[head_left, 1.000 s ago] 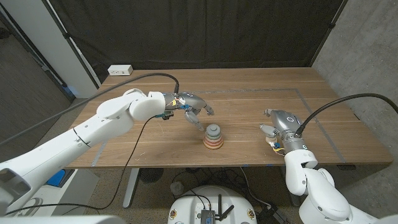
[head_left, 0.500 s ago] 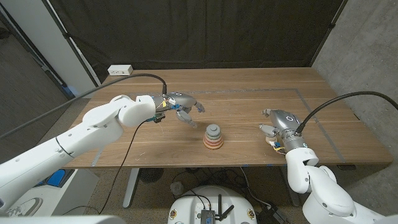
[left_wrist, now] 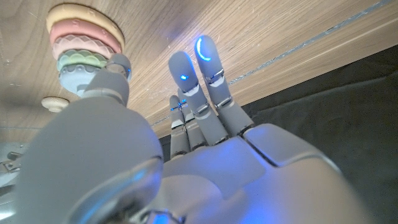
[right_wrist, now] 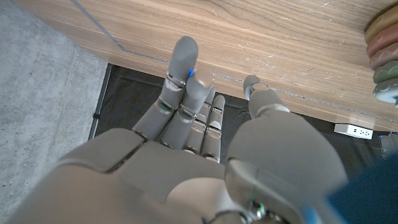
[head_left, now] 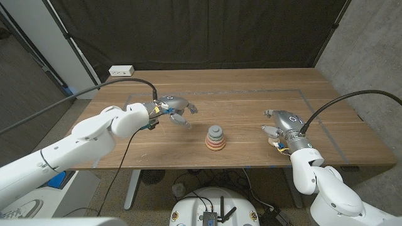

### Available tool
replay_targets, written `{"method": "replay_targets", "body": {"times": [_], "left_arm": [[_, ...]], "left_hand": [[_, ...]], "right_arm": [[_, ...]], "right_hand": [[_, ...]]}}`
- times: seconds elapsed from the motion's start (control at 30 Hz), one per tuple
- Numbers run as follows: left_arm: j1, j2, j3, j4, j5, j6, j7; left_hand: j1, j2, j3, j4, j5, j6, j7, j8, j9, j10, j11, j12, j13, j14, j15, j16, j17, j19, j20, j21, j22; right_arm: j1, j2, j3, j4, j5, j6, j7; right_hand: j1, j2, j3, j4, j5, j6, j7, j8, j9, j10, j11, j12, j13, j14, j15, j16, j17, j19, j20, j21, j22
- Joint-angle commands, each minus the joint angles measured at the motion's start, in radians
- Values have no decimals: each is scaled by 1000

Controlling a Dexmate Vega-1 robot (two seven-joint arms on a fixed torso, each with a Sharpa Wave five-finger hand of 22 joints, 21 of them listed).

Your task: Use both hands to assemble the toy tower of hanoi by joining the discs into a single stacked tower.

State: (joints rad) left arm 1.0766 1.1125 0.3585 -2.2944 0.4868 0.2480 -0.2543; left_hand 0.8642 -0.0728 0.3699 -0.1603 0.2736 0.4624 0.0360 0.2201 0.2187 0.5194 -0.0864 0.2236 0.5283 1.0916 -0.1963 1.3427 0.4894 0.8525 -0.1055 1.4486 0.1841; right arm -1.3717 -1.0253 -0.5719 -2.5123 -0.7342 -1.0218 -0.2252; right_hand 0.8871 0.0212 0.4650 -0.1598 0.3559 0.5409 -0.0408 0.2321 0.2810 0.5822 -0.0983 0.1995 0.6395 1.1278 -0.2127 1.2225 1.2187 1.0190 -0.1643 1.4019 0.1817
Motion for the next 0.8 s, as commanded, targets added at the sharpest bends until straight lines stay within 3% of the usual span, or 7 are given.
{"method": "replay_targets", "body": {"times": [0.03,0.2,0.33,0.57,0.8], "left_arm": [[156,38,-78,-29,-37,70,167],[208,30,-107,-11,-65,57,247],[225,35,-99,-20,-26,98,275],[260,25,-95,-16,9,139,342],[298,10,-121,8,-21,119,407]], "left_hand": [[3,8,8,-3,4,15,-3,4,1,16,-2,4,-1,9,-23,5,4,7,-102,6,4],[-15,10,4,7,3,23,-9,5,1,22,-8,5,0,5,-23,2,3,-2,-98,-2,1],[-34,14,1,15,2,27,-10,4,2,25,-7,4,-2,4,-23,3,5,-4,-96,-7,-1],[-24,13,5,6,4,36,-13,5,2,33,-14,4,-5,2,-23,5,8,-4,-103,-8,0],[-17,7,6,-1,4,39,-20,4,2,33,-23,0,-7,-7,-23,1,5,-9,-102,-10,1]], "right_arm": [[-15,-18,10,-9,24,9,-23],[-20,-20,16,-15,41,4,-23],[-20,-24,16,-16,49,5,-29],[-13,-25,9,-16,55,9,-36],[-9,-14,-2,-10,57,14,-54]], "right_hand": [[-2,-3,8,-4,8,8,-2,1,4,-7,2,-3,2,-10,-8,-4,-5,3,-54,-1,0],[-3,-5,9,-3,9,14,-7,5,7,-13,4,-5,0,-9,-7,0,-1,0,-54,-3,0],[-7,-8,10,-2,9,17,-1,7,11,-24,5,-7,0,-19,-7,-6,-6,-6,-53,-6,0],[-11,-11,10,-2,9,-2,6,-1,11,-39,8,-10,-3,-26,-7,-10,-7,-12,-53,-9,0],[-19,-18,7,-1,8,-15,7,-8,9,-55,16,-10,-8,-42,-7,-22,-17,-22,-52,-12,1]]}}
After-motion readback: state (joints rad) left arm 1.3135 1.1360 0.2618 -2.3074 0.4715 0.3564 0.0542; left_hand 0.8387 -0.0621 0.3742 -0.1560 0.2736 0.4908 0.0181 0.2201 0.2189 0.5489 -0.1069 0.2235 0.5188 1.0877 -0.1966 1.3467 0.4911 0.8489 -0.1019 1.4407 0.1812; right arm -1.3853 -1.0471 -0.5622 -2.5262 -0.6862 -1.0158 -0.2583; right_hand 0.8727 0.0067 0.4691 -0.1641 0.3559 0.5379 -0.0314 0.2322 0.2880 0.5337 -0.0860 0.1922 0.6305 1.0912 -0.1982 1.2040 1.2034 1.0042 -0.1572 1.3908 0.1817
